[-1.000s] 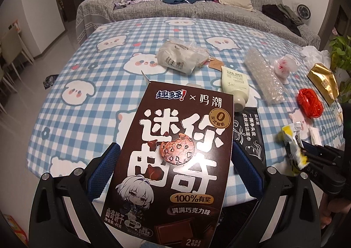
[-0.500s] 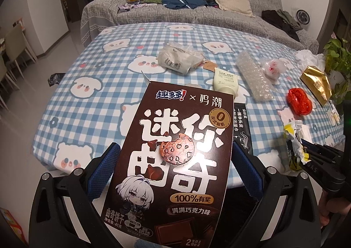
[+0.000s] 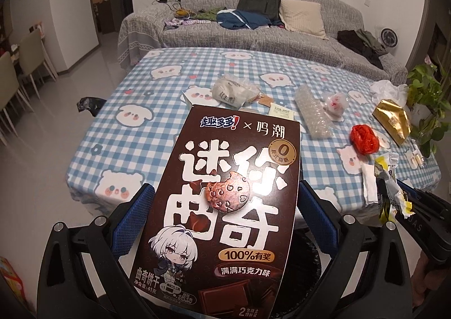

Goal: Collect trash
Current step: 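Lift the brown box with the left tool while the right tool carries the yellow bag toward the trash bin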

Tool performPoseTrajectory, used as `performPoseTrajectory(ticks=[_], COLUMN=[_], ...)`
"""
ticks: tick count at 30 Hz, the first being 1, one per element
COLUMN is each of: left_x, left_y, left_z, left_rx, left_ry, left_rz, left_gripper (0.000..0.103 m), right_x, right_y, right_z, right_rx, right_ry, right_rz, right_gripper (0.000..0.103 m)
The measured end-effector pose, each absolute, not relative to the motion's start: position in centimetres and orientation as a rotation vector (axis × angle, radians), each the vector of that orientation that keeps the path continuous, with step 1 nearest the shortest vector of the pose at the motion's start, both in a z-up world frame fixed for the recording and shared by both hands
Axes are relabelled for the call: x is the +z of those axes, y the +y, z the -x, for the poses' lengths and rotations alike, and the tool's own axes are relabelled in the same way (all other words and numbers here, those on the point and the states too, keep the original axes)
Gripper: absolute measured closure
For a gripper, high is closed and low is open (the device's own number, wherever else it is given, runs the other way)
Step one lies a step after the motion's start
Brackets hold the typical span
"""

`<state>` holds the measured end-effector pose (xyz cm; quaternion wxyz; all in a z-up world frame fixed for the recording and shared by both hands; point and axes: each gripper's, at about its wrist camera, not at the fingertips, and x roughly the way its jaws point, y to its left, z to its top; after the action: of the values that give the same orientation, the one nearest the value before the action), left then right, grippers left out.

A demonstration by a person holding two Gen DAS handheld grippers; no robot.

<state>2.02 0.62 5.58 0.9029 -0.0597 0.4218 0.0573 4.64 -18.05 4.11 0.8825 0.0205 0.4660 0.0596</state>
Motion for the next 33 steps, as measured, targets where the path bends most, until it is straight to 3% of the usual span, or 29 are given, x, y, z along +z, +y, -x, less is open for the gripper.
performPoseTrajectory(ticks=[14,33], left_x=[6.2,1.9], left_y=[-0.4,-0.4], left_z=[2.3,5.9], left_rx=[0.130,0.137], left_ry=[0.843,0.903], left_rz=[0.155,0.162], left_gripper=[0.006,0.006], right_x=[5.5,1.6], right_y=[-16.9,-16.5], right_z=[-0.2,3.3], right_rx=[0.148,0.153], right_ry=[0.937,0.988], right_rz=[-0.055,-0.045], right_gripper=[0.083,0.083])
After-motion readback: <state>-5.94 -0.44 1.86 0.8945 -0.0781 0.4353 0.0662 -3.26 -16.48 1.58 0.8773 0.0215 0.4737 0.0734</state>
